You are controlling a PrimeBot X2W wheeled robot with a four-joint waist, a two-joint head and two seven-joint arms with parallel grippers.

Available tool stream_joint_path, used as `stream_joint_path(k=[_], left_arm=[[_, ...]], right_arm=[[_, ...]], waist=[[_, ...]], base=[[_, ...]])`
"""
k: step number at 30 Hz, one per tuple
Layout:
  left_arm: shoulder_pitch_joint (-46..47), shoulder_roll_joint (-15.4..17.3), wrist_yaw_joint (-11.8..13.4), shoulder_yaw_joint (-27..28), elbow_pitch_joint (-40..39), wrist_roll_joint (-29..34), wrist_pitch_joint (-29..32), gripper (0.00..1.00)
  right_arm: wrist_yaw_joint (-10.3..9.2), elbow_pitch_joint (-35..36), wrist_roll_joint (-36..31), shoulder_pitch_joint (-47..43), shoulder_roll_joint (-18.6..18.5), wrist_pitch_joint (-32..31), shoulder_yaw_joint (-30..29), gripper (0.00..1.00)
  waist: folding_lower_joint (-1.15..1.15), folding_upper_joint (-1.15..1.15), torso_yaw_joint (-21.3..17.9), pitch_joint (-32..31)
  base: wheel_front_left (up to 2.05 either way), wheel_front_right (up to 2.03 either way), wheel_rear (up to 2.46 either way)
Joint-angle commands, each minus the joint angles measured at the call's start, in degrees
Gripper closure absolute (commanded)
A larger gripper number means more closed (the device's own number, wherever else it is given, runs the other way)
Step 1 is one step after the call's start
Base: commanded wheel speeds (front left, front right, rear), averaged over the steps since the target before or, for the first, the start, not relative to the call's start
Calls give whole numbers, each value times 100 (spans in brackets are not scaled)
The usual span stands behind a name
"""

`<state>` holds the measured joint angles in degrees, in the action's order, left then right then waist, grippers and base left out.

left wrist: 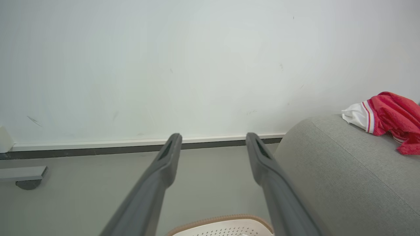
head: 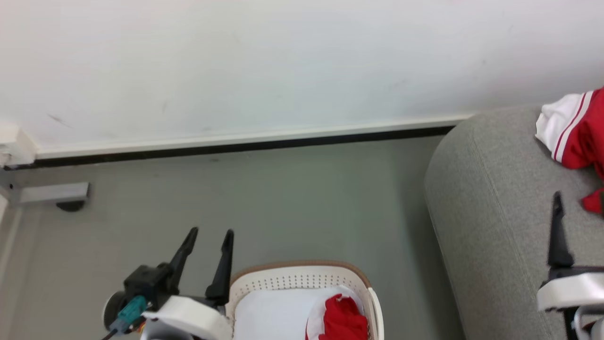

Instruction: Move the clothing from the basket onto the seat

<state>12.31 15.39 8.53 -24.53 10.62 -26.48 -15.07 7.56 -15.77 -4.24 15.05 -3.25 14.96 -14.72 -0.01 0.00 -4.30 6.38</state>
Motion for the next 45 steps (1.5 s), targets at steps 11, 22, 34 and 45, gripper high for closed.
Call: stream_joint_path(k=[11,22,34,45], left_arm=[[-1155,-374,-270,994,-184,679,-9,0],[-1752,-927,-890,1635,-36,1330,-10,0],[-1801,-1167,-1248,1960,134,1658,-10,0],[-1679,-1225,-1377,2023,157,1768,-10,0]], right_arm=[[-14,123,600,-1270,27,14,1189,0],[-14,-175,895,-1848,32,15,1600,0],[-14,-329,953,-1790,33,14,1536,0],[-14,-232,979,-1684,33,15,1526,0]], waist=[[1,0,181,-655],[1,0,129,-913],[1,0,16,-947],[1,0,-56,-798]], base=[[0,0,0],[0,0,0],[0,0,0],[0,0,0]])
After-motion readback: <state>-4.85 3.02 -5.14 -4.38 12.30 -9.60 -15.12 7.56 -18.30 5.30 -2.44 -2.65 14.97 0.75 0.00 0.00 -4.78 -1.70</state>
